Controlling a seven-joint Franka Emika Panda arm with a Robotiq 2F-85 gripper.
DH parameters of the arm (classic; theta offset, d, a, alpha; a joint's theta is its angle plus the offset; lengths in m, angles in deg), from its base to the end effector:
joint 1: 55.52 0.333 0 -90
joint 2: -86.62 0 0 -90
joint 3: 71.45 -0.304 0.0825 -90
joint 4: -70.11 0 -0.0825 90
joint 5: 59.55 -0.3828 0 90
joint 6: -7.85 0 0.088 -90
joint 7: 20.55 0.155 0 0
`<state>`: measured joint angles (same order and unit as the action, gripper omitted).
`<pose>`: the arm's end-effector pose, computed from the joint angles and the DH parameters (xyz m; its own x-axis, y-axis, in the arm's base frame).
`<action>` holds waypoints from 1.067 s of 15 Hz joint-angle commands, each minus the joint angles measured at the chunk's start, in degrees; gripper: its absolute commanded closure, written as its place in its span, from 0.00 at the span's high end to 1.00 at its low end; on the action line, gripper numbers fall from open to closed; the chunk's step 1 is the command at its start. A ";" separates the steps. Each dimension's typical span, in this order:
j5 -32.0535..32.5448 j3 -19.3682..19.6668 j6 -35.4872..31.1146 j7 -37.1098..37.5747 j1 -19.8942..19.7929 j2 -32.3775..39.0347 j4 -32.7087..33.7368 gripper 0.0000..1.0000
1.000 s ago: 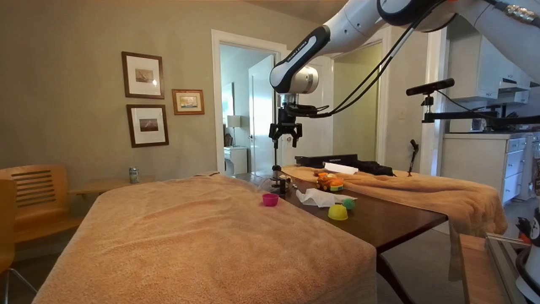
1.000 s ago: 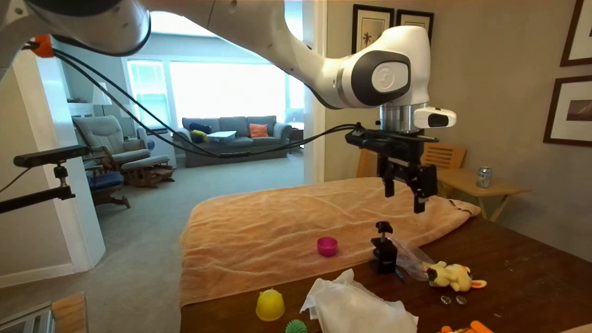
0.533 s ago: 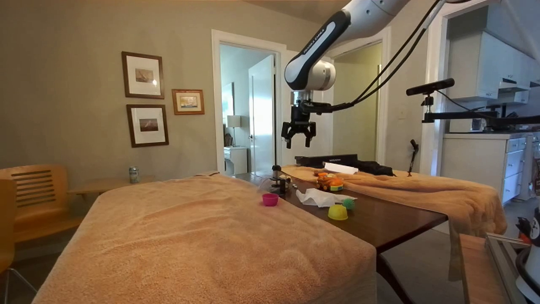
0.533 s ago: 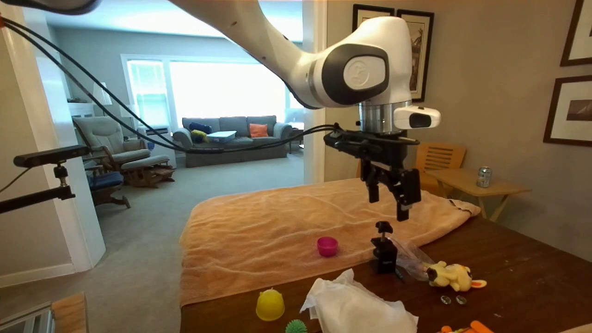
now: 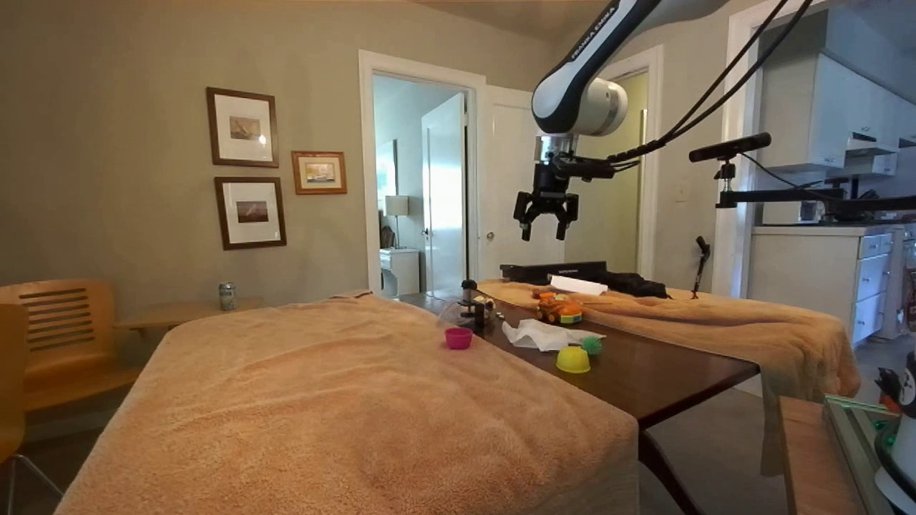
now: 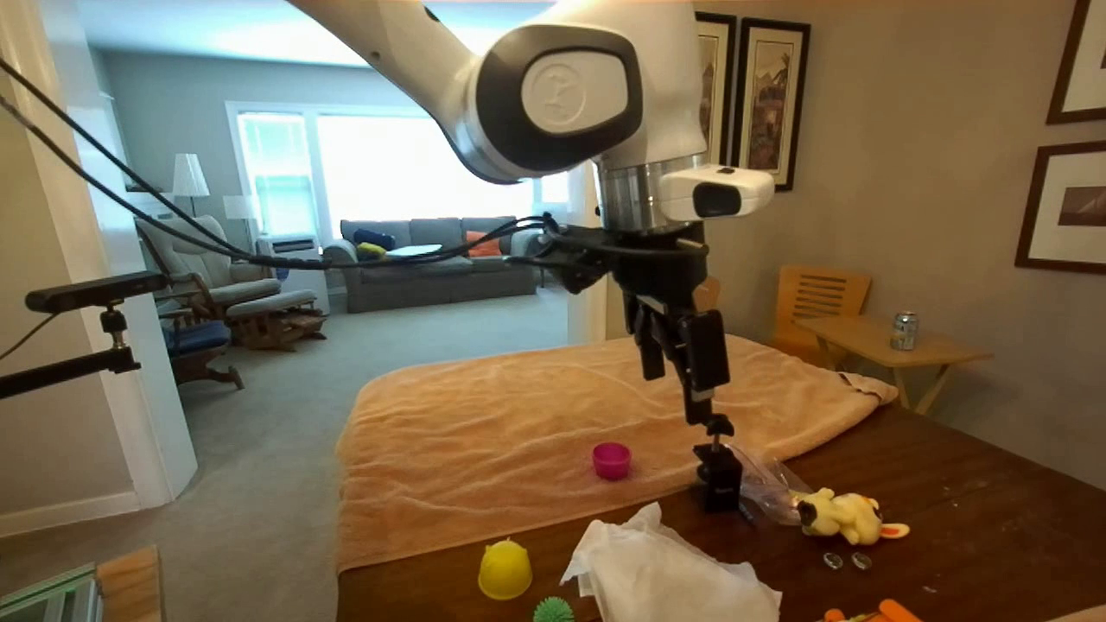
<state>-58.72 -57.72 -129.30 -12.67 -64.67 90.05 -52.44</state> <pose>0.5298 -0.2239 0.3394 0.8481 -0.4918 0.1969 -0.5015 -0.8652 -0.0011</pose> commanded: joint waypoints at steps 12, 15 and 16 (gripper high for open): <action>1.50 -0.70 -1.77 1.57 -1.63 -6.73 -7.23 1.00; 1.51 -0.70 -1.78 1.57 -1.63 -6.73 -7.23 1.00; 1.52 -0.70 -1.78 1.57 -1.63 -6.73 -7.23 1.00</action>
<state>-57.10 -57.55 -131.22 -10.98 -65.41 83.30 -59.78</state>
